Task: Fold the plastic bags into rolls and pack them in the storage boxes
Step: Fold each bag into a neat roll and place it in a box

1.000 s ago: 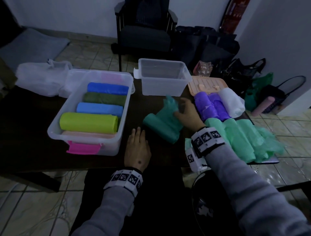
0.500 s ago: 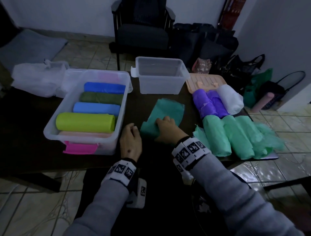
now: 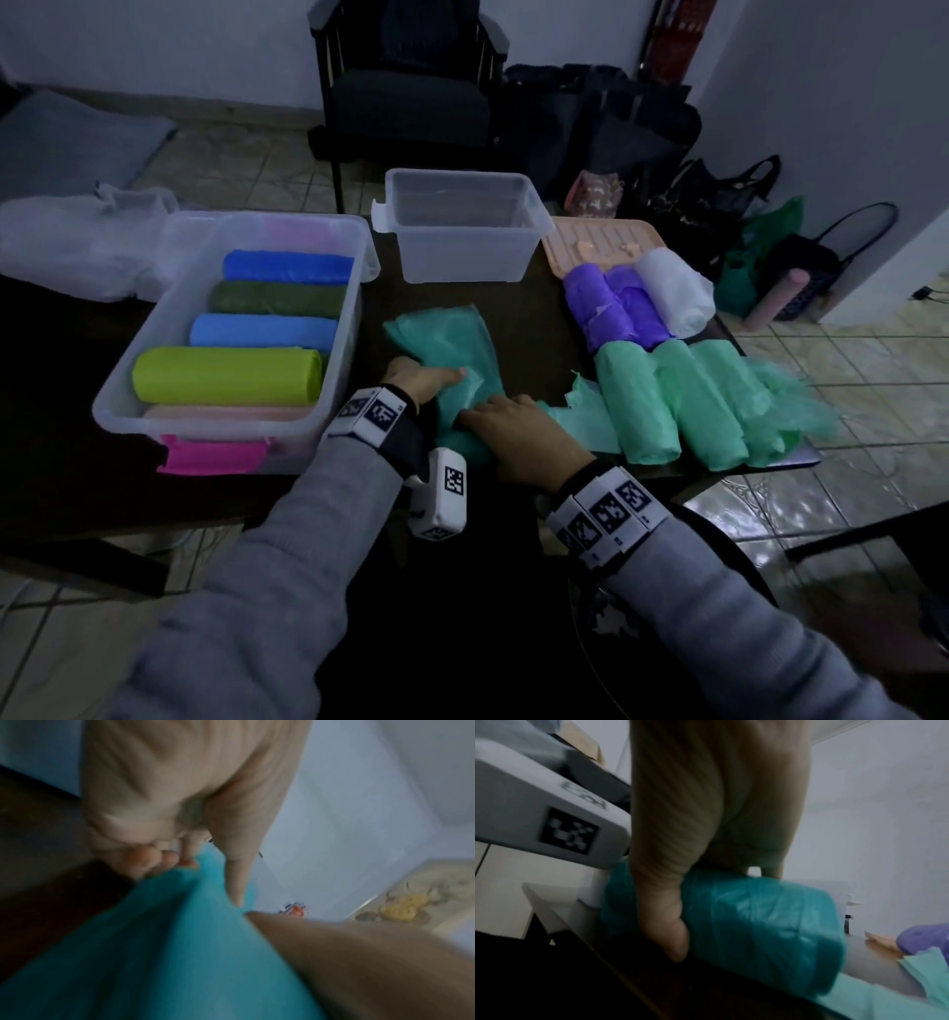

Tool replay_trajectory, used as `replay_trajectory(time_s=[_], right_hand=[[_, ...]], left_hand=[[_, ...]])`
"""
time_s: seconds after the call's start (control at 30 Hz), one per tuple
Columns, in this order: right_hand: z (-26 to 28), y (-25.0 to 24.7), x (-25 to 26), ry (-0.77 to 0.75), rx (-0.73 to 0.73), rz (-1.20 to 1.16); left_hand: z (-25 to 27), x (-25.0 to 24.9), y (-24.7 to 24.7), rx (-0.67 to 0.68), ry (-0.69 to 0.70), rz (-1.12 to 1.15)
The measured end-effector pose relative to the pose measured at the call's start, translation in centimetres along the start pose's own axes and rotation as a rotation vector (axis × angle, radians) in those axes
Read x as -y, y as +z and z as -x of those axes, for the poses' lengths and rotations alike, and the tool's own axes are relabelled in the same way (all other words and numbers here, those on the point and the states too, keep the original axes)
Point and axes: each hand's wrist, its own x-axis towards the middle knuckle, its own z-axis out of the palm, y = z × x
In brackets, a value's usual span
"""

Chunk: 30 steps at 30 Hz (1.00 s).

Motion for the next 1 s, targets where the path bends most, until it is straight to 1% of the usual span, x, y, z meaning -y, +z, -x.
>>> replay_trajectory(time_s=[0.1, 0.17, 0.3, 0.5, 0.57, 0.6, 0.63, 0.7, 0.77, 0.8, 0.83, 0.87, 0.9, 0.97, 1.0], right_hand=[[0.2, -0.1, 0.1, -0.003, -0.009, 0.009], [0.2, -0.1, 0.1, -0.018, -0.011, 0.013], [0.5, -0.4, 0.1, -0.048, 0.034, 0.015], [0.5, -1.1, -0.7, -0.043, 0.022, -0.111], [0.4, -1.3, -1.0, -0.032, 0.034, -0.161], [0.3, -1.4, -1.1, -0.025, 0.049, -0.183], [0.2, -1.5, -1.2, -0.014, 0.065, -0.201], [0.0, -1.5, -1.4, 0.015, 0.086, -0.238], [-0.2, -1.3, -1.6, 0.009, 0.096, -0.253], [-0.3, -1.1, -1.6, 0.002, 0.11, -0.233], [-0.4, -1.0, -1.7, 0.0, 0.123, -0.207], [-0.4, -0.9, -1.8, 0.004, 0.138, -0.184], [-0.4, -0.8, -1.9, 0.009, 0.149, -0.168], [-0.4, -0.6, -2.0, 0.008, 0.154, -0.145], [-0.4, -0.6, -2.0, 0.005, 0.158, -0.136]], left_hand=[[-0.4, -0.9, 0.2, 0.024, 0.047, 0.105], [-0.5, -1.5, 0.3, 0.015, 0.072, 0.173], [-0.5, -2.9, 0.4, 0.051, 0.15, 0.203], [-0.1, -5.6, 0.2, 0.115, 0.192, 0.337], [-0.6, -5.7, 0.2, 0.086, 0.209, 0.342], [-0.9, -5.6, 0.2, 0.037, 0.232, 0.322], [-1.2, -5.6, 0.2, -0.029, 0.266, 0.27], [-1.7, -5.4, 0.3, -0.189, 0.337, 0.061], [-1.5, -5.1, 0.3, -0.317, 0.423, -0.249], [-1.3, -4.8, 0.3, -0.331, 0.467, -0.424], [-1.0, -4.3, 0.4, -0.296, 0.498, -0.591], [-0.7, -3.8, 0.5, -0.219, 0.523, -0.724], [-0.7, -3.2, 0.7, -0.106, 0.523, -0.814], [-1.0, -2.2, 0.8, 0.135, 0.466, -0.953], [-1.2, -1.8, 0.9, 0.216, 0.437, -1.024]])
